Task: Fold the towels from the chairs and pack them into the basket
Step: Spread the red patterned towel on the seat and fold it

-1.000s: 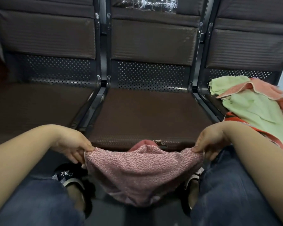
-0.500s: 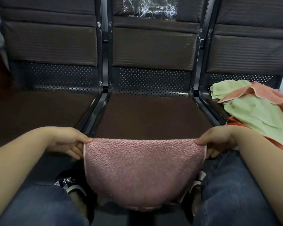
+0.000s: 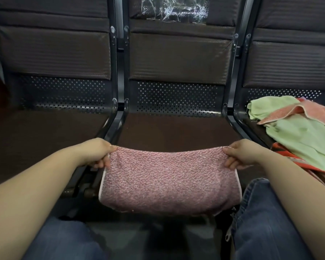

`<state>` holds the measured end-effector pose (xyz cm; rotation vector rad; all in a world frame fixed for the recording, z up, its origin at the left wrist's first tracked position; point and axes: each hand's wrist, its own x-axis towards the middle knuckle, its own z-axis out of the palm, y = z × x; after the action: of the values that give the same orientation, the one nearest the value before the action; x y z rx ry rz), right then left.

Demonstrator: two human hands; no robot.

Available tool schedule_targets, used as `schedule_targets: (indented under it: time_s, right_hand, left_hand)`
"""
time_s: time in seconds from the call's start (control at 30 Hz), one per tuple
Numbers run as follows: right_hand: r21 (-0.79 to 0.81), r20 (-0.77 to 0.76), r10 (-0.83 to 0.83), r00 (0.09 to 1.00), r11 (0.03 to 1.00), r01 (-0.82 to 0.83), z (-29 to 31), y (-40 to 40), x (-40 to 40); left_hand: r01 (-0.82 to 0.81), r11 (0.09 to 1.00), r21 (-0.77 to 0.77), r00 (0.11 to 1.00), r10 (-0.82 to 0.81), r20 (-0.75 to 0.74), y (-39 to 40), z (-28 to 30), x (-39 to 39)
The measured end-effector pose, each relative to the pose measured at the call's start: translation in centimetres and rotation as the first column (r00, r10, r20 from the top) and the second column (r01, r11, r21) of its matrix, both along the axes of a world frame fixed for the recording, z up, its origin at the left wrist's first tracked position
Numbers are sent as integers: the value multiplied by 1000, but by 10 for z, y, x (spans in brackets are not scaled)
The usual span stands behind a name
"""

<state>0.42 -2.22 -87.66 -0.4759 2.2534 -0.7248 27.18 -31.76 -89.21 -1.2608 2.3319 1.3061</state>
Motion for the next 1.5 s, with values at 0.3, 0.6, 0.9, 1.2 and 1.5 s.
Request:
schedule_targets:
  time_s: [0.3, 0.6, 0.9, 1.2, 1.5]
  right_hand:
    - [-185, -338, -63, 939, 983, -1, -14, -12, -17]
    - [-63, -536, 25, 844, 996, -69, -25, -25, -21]
    - [-62, -570, 74, 819, 989, -132, -40, -50, -26]
    - [-21, -437, 168, 884, 980, -197, -39, -63, -13]
    - [543, -40, 554, 831, 710, -448, -27, -60, 30]
  left_hand:
    - [-270, 951, 149, 887, 306, -345, 8, -10, -47]
    - [-140, 970, -200, 923, 55, -381, 4, -23, -60]
    - [-152, 975, -163, 903, 70, -425, -2, -32, -75]
    - [83, 974, -210, 974, -124, -188, 9, -31, -87]
    - [546, 826, -142, 728, -383, 569, 52, -24, -78]
